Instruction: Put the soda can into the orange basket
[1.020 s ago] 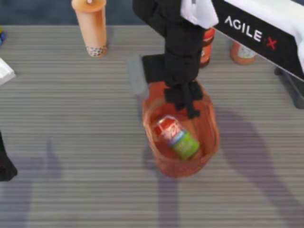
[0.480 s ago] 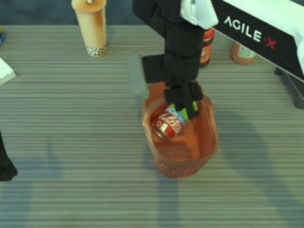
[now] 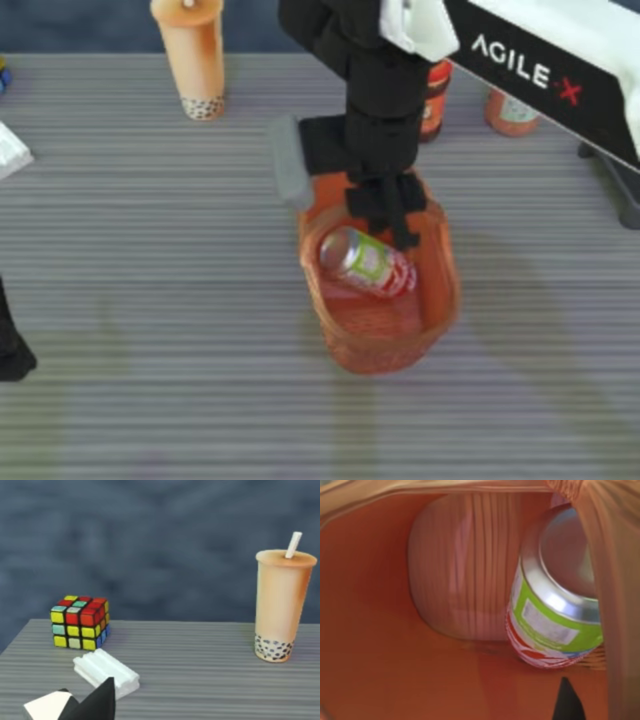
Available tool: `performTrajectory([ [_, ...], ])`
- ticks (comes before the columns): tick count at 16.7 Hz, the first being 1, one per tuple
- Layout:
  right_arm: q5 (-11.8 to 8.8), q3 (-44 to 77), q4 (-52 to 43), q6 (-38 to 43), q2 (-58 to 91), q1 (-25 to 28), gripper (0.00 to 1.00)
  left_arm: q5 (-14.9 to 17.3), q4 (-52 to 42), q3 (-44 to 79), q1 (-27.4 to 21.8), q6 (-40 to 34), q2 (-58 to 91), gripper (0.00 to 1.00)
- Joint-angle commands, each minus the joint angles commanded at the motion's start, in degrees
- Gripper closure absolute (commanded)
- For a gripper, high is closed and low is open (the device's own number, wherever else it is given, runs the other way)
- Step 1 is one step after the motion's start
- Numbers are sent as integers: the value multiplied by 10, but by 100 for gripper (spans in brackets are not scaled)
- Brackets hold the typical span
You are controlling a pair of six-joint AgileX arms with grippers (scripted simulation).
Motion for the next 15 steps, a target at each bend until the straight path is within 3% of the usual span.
performTrajectory([
  [11,0,2,-2,0,2,-1,100,0,0,0,0,0,0,0],
  [15,0,67,-68,-10,3,-10,100,0,0,0,0,0,0,0],
])
